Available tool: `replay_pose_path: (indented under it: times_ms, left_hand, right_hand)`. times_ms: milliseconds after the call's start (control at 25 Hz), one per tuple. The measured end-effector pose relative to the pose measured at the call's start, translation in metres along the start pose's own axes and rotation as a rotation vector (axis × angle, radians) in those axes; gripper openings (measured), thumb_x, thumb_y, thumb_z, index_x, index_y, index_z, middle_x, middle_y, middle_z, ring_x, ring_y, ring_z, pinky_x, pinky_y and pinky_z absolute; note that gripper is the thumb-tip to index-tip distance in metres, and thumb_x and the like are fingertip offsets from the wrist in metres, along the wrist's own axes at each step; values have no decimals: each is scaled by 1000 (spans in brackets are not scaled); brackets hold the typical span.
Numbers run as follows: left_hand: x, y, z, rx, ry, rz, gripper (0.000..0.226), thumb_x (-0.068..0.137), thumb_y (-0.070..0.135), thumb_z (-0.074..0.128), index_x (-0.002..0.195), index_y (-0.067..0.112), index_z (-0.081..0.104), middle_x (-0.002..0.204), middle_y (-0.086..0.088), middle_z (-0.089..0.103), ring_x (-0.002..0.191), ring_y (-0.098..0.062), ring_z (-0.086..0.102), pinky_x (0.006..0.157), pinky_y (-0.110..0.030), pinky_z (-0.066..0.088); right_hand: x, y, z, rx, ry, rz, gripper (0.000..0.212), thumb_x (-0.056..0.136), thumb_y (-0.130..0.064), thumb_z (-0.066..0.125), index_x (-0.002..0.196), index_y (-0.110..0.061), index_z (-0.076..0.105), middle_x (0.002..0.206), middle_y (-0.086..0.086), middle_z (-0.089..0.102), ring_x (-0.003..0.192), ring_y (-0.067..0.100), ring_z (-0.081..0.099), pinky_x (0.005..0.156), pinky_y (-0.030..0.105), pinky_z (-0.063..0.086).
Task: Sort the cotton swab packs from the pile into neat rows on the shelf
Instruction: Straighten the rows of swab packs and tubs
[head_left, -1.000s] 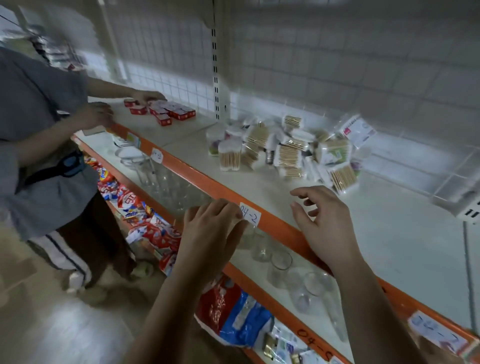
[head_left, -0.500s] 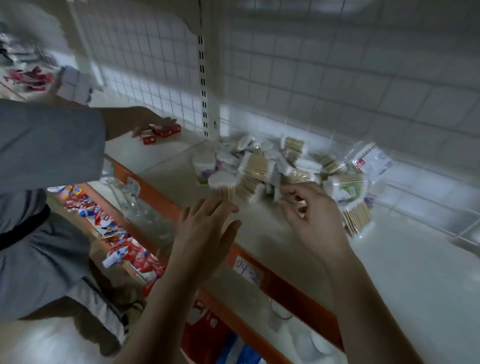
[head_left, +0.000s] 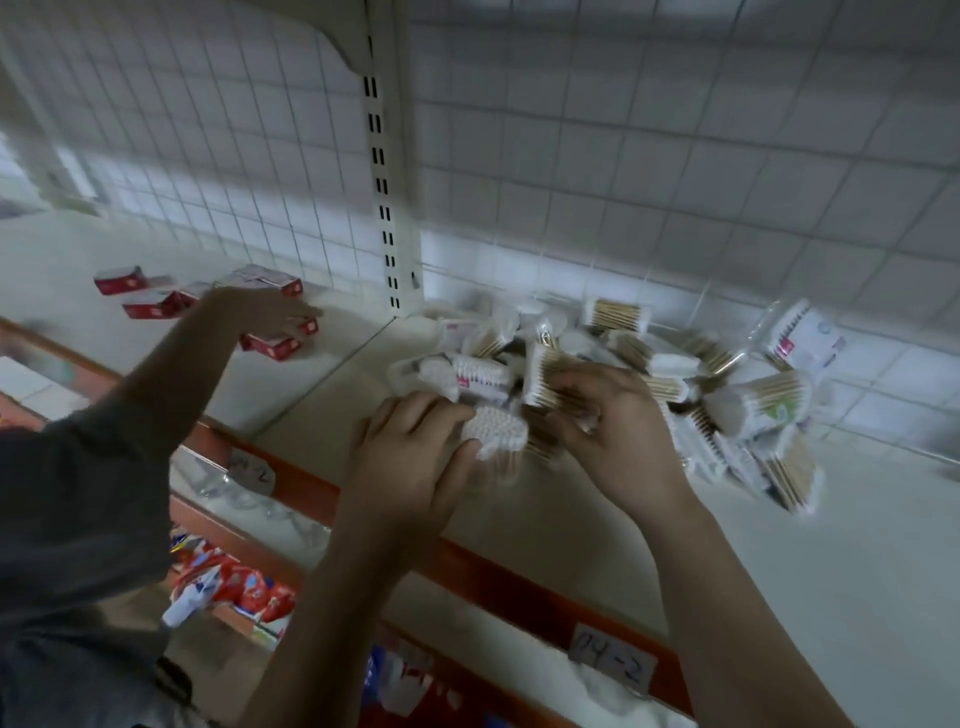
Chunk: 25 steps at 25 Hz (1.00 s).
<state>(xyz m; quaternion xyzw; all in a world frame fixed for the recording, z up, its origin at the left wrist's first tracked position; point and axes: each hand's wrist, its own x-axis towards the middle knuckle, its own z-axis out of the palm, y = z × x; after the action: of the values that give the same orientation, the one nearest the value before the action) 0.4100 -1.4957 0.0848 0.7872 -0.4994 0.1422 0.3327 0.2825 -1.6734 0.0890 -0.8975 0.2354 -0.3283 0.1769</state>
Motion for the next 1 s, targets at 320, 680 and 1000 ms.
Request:
replay_pose_path:
  times_ms: [320,680,1000]
  left_hand:
    - [16,-26,5,-89,-81,74,32,85,40,46,106,24,64,109,5,61,100,-19,56,82,-42,46]
    - [25,-23,21,-154,-239,211,56,79,47,49,126,18,59,130,1,57,121,-19,52,102,-41,42]
    - [27,-14,21,-270,-249,219,62,71,49,63,125,18,58,119,7,45,108,-9,49,90,-22,42]
  right_hand:
    - [15,-7,18,-130,52,104,44,70,-21,80,111,-26,63,110,-7,63,103,23,54,87,29,42]
    - [-4,-27,-10,-104,228,159,28,89,-22,63,115,-14,61,100,1,67,91,19,60,77,31,49]
    - [-37,-31,-39,-57,291,261,22,97,-25,48,117,-17,51,78,-4,60,68,10,57,59,24,46]
